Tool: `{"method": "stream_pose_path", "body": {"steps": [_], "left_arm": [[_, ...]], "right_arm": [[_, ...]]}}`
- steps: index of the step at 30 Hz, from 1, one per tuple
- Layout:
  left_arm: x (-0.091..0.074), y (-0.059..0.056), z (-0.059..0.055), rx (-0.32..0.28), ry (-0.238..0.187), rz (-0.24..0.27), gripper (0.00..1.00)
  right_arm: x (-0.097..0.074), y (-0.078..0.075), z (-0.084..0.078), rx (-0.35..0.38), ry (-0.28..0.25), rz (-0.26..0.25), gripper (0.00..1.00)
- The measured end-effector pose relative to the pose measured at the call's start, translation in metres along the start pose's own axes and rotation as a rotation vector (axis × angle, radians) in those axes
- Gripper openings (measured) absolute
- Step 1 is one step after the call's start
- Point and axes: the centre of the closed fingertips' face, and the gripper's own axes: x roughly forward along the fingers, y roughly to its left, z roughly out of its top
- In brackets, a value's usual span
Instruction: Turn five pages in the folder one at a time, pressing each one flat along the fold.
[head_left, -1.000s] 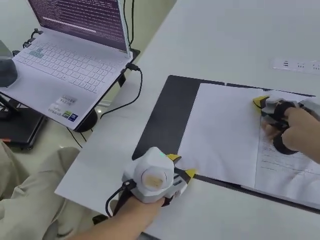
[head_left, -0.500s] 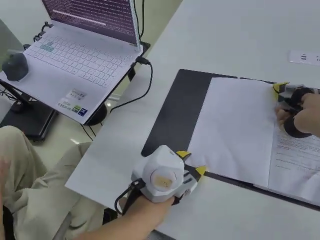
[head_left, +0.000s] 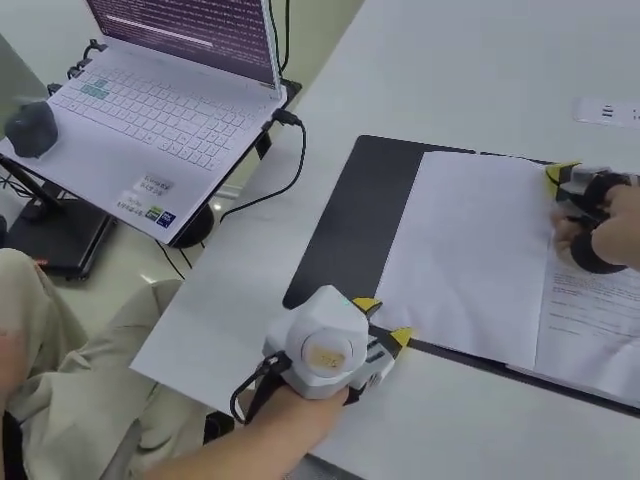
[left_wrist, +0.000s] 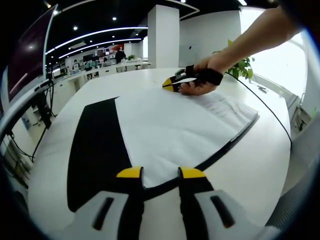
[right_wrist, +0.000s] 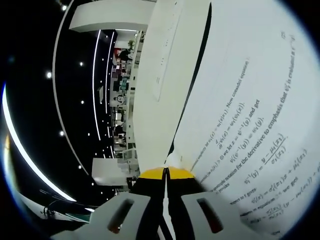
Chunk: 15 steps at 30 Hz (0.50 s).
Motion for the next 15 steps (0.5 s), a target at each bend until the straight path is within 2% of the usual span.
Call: {"method": "stream_pose_path", "body": {"steps": [7, 15], "left_arm": [[0.0, 0.0, 0.0, -0.001, -0.001, 0.0, 0.26], [0.0, 0.0, 0.0, 0.002, 0.0, 0.0, 0.26]], "right_arm": [[-0.015, -0.006, -0.014, -0.031, 0.084, 0.004, 0.0], [-0.037, -0.013, -0.028, -0.035, 0.151, 0.011, 0.0]]}}
